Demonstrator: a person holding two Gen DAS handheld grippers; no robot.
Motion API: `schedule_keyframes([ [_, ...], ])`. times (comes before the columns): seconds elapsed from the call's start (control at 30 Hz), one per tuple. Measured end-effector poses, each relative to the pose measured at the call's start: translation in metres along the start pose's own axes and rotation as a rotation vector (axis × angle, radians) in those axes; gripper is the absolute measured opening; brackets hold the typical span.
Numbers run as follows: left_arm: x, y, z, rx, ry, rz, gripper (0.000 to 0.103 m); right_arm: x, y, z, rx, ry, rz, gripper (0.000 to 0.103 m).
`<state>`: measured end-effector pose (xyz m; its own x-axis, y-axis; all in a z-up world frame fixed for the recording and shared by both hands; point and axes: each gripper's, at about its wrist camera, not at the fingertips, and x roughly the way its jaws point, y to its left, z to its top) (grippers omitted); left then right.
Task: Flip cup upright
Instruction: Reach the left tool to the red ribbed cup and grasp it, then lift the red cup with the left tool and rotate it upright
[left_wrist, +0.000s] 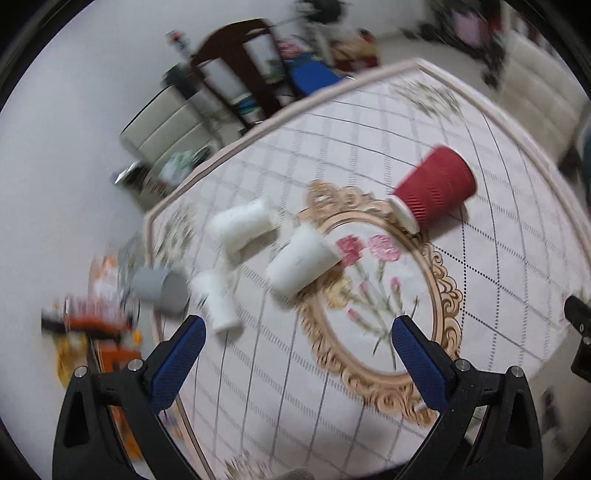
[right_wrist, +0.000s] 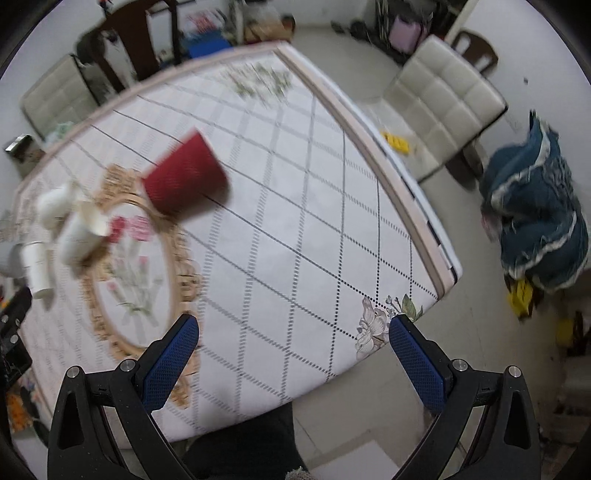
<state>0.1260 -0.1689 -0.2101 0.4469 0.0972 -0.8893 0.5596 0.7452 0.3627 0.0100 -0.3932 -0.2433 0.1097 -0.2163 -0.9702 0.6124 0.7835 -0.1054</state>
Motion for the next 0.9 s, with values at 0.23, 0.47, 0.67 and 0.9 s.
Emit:
schedule_keyframes([
  [0.23,0.049,-0.072,0.063,0.311,-0.023,0.036,0.097,0.095,-0.029,0.043,0.024,0.133,-0.039,0.103],
  [0.47,0.083,-0.125,0.110,0.491,-0.020,-0.027,0.091,0.152,-0.067,0.075,0.084,0.214,-0.070,0.103],
  [0.67,0.104,-0.155,0.132,0.571,-0.009,-0.054,0.091,0.180,-0.088,0.091,0.126,0.261,-0.085,0.103],
  [0.9,0.121,-0.168,0.142,0.592,0.023,-0.068,0.085,0.195,-0.103,0.102,0.146,0.282,-0.086,0.103],
])
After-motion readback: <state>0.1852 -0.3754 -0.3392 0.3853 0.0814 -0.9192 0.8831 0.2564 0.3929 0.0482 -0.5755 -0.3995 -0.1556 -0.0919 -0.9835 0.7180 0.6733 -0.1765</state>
